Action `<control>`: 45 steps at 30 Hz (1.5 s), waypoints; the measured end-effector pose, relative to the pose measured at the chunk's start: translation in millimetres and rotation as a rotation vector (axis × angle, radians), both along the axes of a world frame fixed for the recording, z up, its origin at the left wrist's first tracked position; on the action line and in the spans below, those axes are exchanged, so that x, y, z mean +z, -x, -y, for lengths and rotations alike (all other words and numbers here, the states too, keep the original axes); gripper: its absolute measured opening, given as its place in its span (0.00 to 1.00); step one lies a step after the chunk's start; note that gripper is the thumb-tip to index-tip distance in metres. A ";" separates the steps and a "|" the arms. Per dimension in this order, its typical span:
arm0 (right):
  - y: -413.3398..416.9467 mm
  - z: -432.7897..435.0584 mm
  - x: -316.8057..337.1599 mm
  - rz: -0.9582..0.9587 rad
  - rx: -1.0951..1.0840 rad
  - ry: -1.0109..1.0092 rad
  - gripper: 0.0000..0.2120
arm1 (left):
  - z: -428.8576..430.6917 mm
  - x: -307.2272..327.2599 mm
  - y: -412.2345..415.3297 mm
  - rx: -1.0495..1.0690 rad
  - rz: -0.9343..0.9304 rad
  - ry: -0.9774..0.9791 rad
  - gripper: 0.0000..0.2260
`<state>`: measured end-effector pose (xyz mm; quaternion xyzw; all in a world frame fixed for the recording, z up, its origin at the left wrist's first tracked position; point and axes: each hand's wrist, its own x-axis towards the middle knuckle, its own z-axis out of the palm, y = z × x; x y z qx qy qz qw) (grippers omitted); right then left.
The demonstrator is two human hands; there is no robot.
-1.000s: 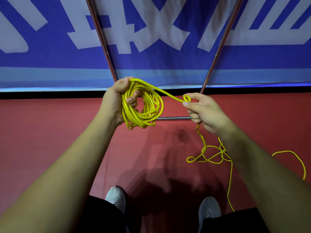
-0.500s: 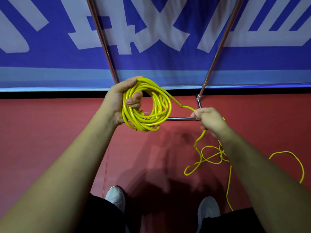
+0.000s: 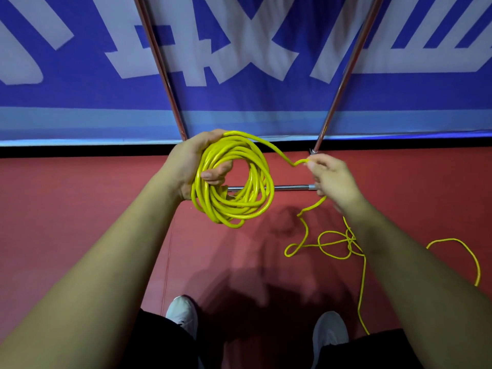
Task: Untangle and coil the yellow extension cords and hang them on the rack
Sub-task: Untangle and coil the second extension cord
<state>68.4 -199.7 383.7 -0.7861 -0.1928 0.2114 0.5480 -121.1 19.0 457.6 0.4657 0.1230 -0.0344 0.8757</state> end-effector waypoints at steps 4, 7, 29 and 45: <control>-5.4 1.6 -4.3 -0.176 -0.146 0.090 0.11 | 10.8 -1.1 0.4 -0.051 0.076 -0.009 0.15; 10.0 3.8 -11.5 -0.356 0.098 0.269 0.10 | 15.7 -1.1 -3.9 0.086 0.193 0.030 0.18; 109.0 -23.5 4.3 -0.392 0.681 0.421 0.16 | -3.0 3.2 -9.0 0.771 0.346 0.174 0.14; 83.5 -16.6 62.9 0.178 0.896 0.253 0.13 | 17.2 -20.4 -9.4 0.252 -0.011 -0.732 0.19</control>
